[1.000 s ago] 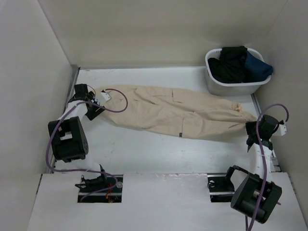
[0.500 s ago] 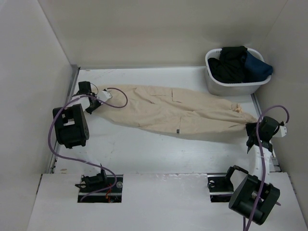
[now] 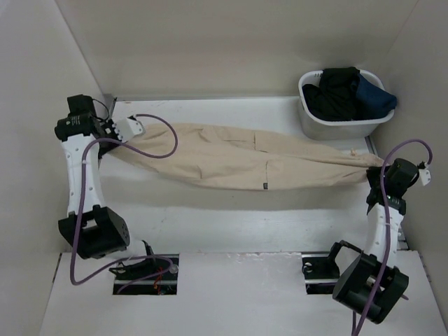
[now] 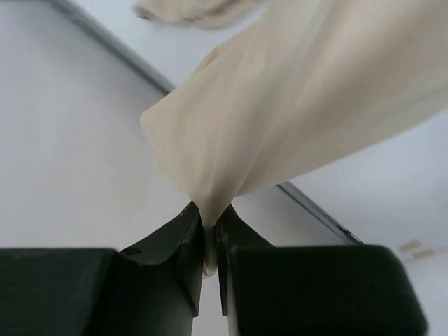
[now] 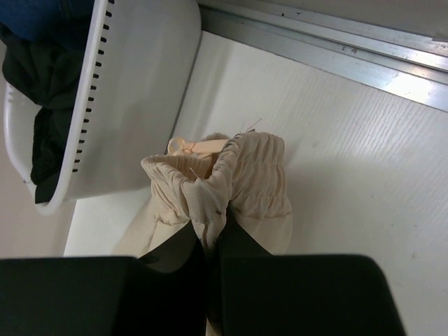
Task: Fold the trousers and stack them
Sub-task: Flatten the trousers out
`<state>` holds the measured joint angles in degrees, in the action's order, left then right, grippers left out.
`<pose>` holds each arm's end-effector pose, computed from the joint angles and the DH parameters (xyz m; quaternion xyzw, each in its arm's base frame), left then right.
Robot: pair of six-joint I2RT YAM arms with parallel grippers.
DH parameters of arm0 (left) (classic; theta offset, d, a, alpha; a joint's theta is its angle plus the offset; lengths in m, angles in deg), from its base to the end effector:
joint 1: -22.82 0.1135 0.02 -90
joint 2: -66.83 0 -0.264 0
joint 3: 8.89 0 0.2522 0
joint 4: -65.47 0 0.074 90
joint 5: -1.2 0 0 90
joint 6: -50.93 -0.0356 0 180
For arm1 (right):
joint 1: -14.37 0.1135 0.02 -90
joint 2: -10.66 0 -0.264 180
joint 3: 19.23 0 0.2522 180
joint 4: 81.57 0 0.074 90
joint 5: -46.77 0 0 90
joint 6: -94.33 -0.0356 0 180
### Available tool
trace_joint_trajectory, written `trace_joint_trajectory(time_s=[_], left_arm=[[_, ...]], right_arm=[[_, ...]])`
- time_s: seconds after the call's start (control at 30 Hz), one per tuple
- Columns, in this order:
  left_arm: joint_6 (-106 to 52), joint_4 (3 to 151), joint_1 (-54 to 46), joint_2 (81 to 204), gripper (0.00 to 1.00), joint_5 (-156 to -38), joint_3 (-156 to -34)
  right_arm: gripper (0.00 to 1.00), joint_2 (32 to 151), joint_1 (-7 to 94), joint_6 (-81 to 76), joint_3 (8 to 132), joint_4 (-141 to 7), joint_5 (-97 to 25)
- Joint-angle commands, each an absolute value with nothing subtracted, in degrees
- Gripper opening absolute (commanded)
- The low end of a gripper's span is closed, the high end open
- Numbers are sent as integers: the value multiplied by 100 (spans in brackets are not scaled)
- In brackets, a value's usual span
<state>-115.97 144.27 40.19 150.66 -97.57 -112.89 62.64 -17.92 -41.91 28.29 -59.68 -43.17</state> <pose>0.2738 0.0800 0.3697 0.4945 0.8230 0.1475 0.2373 0.1750 -0.1106 0.2532 0.5375 0.6580 0.0645 0.5234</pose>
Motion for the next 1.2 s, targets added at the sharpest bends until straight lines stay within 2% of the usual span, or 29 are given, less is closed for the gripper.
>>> trace_joint_trajectory(time_s=[0.0, 0.07, 0.2, 0.3, 0.37, 0.43, 0.53, 0.7, 0.83, 0.93, 1.17], left_arm=[[-12134, 15780, 4089, 16005, 10, -9899, -11475], [-11967, 15903, 4062, 16795, 11, -9995, -12062], [-10924, 15711, 4062, 18676, 16, -10943, -14178], [-9011, 14878, 4080, 19697, 39, -11462, -15857], [-7980, 14246, 4176, 19779, 47, -11569, -16056], [-7686, 13682, 4255, 19333, 49, -11508, -15365], [-8027, 13066, 4343, 18087, 52, -11289, -13680], [-10282, 12897, 4309, 15871, 59, -10754, -10577], [-11867, 12706, 3888, 15121, 59, -9700, -8510], [-12054, 11758, 3737, 15304, 60, -9180, -7891], [-11597, 11236, 3720, 16376, 57, -8801, -8391]], right_arm=[[2, 6330, -1846, -4023, 2987, -6253, -4490], [2, 6400, -1846, -3997, 2952, -6253, -4429], [2, 6480, -1793, -3935, 2890, -6253, -4411], [2, 6392, -1784, -3953, 2855, -6209, -4402], [2, 6339, -1775, -3918, 2855, -6130, -4402], [2, 6322, -1714, -3882, 2846, -6121, -4402], [3, 6304, -1547, -3891, 2785, -6218, -4385], [4, 6374, -1432, -3979, 2697, -6394, -4332], [4, 6506, -1537, -4040, 2705, -6420, -4288], [4, 6532, -1722, -4049, 2758, -6306, -4288], [6, 6427, -1863, -4049, 2679, -6156, -4288]])
